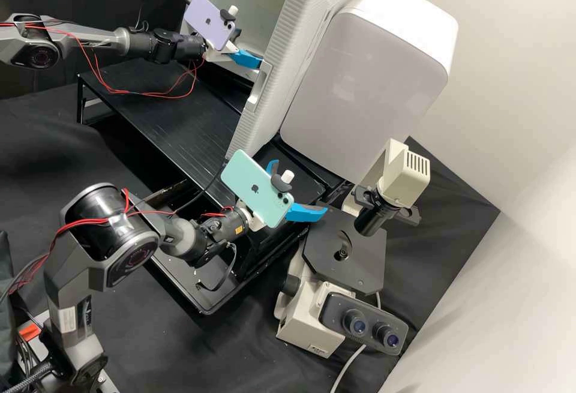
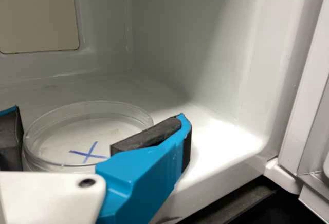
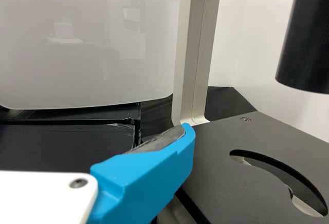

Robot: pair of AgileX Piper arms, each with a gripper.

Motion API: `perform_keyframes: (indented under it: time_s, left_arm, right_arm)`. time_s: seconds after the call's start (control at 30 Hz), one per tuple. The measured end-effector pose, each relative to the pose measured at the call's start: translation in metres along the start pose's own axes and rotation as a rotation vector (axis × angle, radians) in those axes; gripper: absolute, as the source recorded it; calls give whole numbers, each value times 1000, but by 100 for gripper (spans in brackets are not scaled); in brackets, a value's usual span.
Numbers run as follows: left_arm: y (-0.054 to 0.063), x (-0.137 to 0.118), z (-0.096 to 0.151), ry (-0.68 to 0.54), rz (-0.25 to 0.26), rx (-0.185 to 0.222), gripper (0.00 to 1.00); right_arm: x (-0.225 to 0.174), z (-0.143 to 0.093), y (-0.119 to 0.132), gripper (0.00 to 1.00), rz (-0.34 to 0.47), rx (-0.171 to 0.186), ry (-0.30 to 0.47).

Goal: Place the petri dish in the incubator

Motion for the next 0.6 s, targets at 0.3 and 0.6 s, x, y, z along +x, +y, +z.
perform_keyframes:
  time_s: [0.3, 0.6]
  left_arm:
    - [-1, 0, 0, 1, -3, 0, 100]
    - [0, 0, -2, -2, -3, 4, 100]
  right_arm:
    - [0, 0, 0, 100, 0, 0, 0]
    - [0, 0, 0, 100, 0, 0, 0]
